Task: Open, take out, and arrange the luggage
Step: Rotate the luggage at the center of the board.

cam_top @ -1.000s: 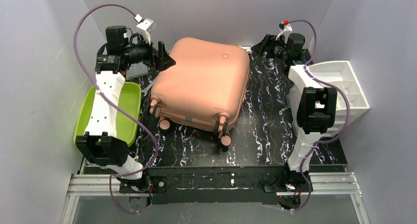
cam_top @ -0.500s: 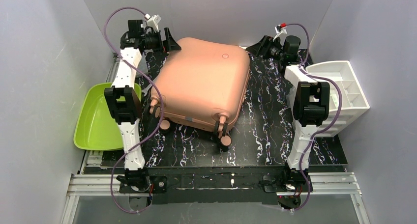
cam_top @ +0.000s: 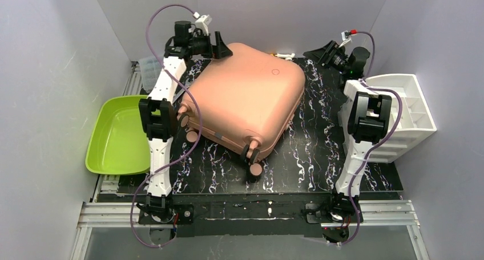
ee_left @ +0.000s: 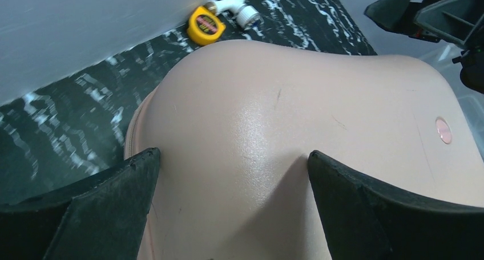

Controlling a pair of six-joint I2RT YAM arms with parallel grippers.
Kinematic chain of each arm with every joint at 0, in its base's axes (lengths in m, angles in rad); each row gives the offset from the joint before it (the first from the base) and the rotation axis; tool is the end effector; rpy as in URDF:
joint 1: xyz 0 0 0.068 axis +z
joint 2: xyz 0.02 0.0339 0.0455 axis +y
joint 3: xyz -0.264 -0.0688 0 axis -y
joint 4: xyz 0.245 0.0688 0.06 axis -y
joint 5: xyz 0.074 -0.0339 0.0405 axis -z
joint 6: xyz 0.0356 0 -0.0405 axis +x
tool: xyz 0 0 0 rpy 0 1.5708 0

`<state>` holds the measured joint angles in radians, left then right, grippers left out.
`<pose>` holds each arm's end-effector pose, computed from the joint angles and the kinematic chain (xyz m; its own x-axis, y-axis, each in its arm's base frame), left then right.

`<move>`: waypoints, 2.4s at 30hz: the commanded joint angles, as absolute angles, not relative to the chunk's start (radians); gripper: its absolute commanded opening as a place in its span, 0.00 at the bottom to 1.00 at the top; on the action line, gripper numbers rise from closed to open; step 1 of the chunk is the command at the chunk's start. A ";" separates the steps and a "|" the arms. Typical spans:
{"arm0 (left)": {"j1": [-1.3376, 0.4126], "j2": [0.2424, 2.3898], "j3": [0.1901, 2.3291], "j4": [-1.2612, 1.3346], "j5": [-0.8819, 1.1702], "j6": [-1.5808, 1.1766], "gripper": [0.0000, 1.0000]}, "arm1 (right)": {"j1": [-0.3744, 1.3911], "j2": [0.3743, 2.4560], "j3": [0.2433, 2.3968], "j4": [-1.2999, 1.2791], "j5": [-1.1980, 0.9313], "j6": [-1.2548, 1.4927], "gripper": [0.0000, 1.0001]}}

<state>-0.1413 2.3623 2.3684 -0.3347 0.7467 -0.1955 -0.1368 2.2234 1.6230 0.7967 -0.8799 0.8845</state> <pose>0.5384 -0.1010 0.3282 -0.4571 -0.0790 -0.8859 0.6637 0.6328 -0.3989 0.5102 -0.0425 0.2532 -0.3896 0.5512 -0.7378 -0.5689 0.4859 0.6635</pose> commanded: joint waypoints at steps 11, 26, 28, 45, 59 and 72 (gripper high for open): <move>-0.195 2.192 2.371 -0.507 0.813 -0.154 0.98 | -0.090 2.035 1.486 0.550 -1.037 0.568 0.90; -0.031 1.338 1.465 -0.822 0.699 0.487 0.98 | 0.042 1.798 1.410 0.104 -0.892 0.148 0.91; -0.033 1.309 1.395 -0.821 0.692 0.513 0.98 | 0.048 1.761 1.403 0.032 -0.859 0.060 0.91; -0.062 1.407 1.252 -0.541 0.453 0.571 0.98 | 0.057 1.404 1.180 -0.058 -0.567 -0.253 0.95; -0.085 1.711 1.540 -0.466 0.070 0.478 0.98 | 0.057 1.354 1.128 -0.128 -0.618 -0.333 0.97; -0.051 1.860 1.867 -0.640 0.164 0.337 0.98 | 0.060 1.252 1.077 -0.301 -0.668 -0.474 0.97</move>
<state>-0.0498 1.9381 1.8263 -0.6651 0.1089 0.3985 0.0608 1.3125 1.1137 -0.1146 -0.6682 -0.3573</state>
